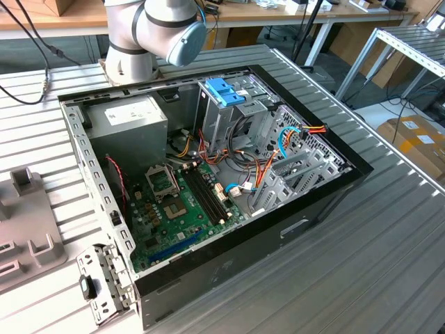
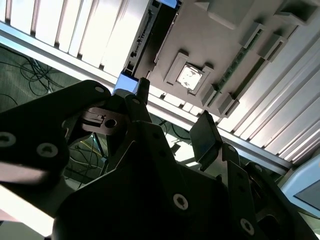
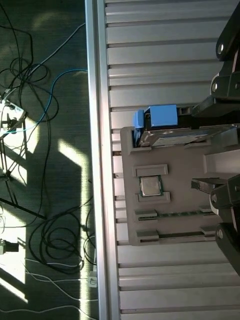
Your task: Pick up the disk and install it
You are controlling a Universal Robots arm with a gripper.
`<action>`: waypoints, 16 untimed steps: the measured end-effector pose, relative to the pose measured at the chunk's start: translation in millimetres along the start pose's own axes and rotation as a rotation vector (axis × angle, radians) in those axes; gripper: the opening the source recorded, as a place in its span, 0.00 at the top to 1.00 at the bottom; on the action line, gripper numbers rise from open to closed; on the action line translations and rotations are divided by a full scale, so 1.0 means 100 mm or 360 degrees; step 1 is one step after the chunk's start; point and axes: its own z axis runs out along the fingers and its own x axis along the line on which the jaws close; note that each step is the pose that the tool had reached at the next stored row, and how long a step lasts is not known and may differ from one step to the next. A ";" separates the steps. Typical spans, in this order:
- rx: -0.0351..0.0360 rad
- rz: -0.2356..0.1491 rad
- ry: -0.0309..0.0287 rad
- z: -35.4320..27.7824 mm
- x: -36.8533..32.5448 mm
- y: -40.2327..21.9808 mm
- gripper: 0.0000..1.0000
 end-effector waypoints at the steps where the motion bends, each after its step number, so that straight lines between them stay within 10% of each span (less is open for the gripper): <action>1: 0.0000 0.0000 0.00000 0.003 -0.002 0.001 0.40; 16: 0.0000 0.0000 -0.00002 0.041 -0.023 0.022 0.40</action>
